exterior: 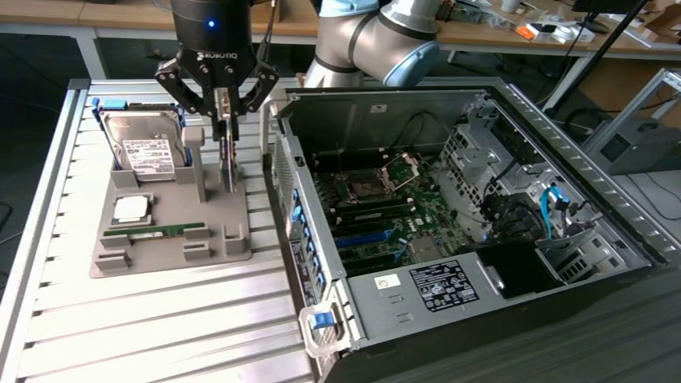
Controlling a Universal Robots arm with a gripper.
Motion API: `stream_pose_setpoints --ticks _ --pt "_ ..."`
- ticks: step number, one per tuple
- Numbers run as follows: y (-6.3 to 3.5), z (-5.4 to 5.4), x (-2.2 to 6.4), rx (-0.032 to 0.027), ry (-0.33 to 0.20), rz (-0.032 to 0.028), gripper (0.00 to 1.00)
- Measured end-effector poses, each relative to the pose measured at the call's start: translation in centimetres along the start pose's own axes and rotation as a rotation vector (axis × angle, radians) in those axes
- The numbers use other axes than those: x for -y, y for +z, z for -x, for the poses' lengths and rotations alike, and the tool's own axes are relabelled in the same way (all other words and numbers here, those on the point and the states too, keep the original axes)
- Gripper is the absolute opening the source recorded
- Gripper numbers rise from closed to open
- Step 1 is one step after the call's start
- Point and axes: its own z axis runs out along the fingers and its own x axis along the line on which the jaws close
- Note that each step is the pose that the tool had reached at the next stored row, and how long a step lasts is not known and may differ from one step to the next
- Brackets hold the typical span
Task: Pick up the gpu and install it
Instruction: 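Pick up the gpu and move the gpu toward the slot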
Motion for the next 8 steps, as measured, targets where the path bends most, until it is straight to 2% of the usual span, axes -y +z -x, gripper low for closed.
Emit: stream_pose_setpoints --ticks 8 --pt "-0.22 0.01 0.02 -0.0001 0.000 0.0000 0.27"
